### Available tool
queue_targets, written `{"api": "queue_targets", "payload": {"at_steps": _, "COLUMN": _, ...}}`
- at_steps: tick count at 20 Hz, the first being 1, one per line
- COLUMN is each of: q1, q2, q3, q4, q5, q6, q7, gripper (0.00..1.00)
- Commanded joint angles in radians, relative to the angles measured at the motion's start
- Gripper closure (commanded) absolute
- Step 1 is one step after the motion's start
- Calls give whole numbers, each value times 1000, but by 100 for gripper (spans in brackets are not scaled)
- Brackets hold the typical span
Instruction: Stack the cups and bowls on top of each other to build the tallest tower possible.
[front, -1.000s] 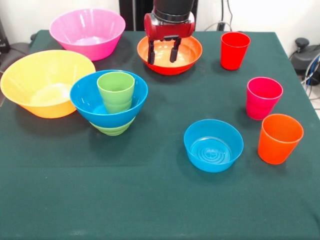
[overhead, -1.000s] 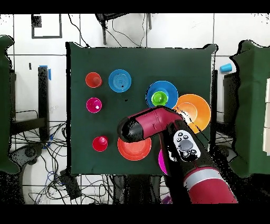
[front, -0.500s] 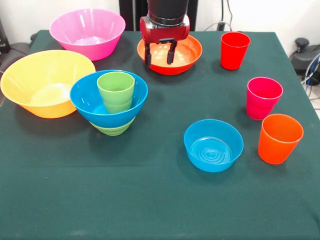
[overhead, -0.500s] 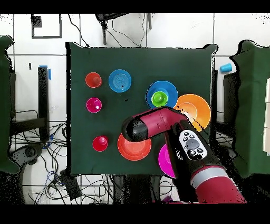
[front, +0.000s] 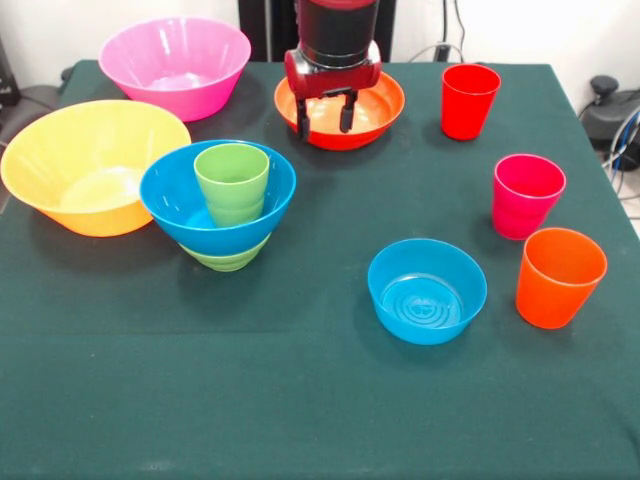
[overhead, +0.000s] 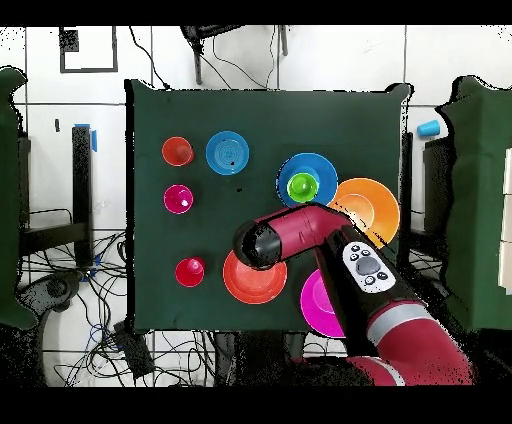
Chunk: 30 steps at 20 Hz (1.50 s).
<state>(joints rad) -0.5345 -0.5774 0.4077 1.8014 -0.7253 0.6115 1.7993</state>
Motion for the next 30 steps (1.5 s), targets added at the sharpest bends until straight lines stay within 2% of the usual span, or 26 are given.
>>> {"api": "queue_targets", "payload": {"at_steps": 1, "q1": 21, "q2": 90, "q3": 72, "q4": -85, "q5": -99, "q6": 163, "q7": -345, "gripper": 0}}
{"api": "queue_targets", "payload": {"at_steps": 11, "q1": 56, "q2": 75, "q3": 67, "q4": -124, "q5": -133, "q6": 278, "q7": -379, "gripper": 0}}
{"api": "queue_targets", "payload": {"at_steps": 20, "q1": 82, "q2": 124, "q3": 54, "q4": -186, "q5": -195, "q6": 232, "q7": -316, "gripper": 0}}
{"api": "queue_targets", "payload": {"at_steps": 30, "q1": 78, "q2": 162, "q3": 62, "q4": -220, "q5": -182, "q6": 222, "q7": -299, "gripper": 0}}
